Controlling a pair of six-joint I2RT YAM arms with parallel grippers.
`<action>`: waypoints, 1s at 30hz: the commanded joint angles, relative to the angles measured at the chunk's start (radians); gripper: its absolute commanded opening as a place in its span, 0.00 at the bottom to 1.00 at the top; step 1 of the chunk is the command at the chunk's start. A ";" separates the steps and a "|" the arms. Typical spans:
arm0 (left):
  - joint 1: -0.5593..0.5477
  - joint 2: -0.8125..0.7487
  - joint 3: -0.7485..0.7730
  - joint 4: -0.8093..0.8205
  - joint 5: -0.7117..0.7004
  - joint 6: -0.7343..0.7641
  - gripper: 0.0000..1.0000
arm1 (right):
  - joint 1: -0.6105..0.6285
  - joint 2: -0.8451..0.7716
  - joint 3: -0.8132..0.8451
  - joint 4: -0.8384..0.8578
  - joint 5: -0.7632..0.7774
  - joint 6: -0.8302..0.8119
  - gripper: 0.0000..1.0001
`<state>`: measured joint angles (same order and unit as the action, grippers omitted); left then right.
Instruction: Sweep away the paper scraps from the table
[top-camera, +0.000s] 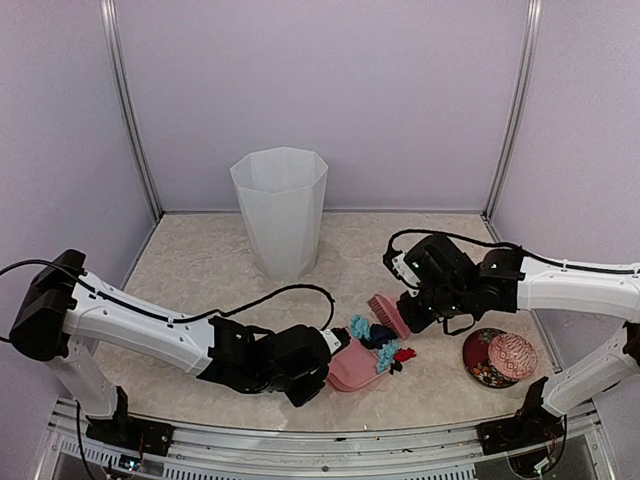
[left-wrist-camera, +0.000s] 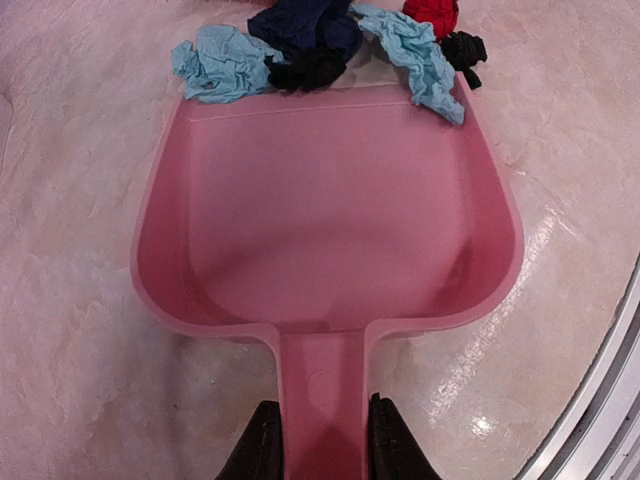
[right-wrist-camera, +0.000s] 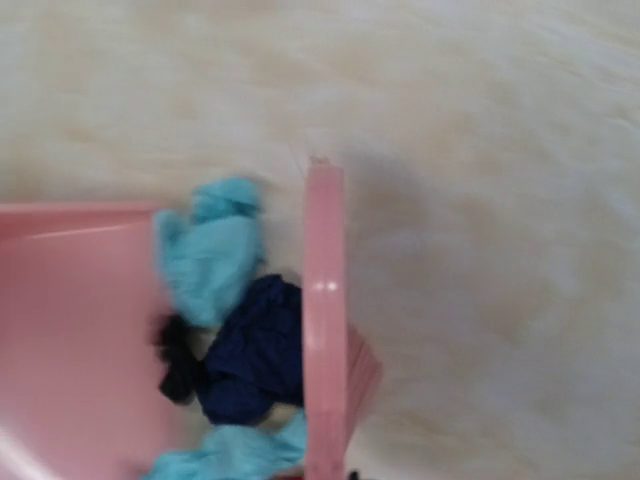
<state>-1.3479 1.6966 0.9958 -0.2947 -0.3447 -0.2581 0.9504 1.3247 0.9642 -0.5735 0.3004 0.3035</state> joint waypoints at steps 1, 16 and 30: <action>0.027 0.028 0.027 0.039 0.027 0.041 0.00 | 0.042 -0.013 0.029 0.038 -0.137 0.034 0.00; 0.038 0.004 -0.071 0.120 0.053 0.018 0.00 | 0.052 -0.177 0.131 -0.193 0.135 0.091 0.00; -0.045 -0.102 -0.120 0.085 0.081 -0.017 0.00 | 0.052 -0.152 0.090 -0.393 0.199 0.251 0.00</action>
<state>-1.3643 1.6150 0.8738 -0.1795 -0.2836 -0.2573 0.9947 1.1564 1.0832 -0.9394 0.5129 0.5133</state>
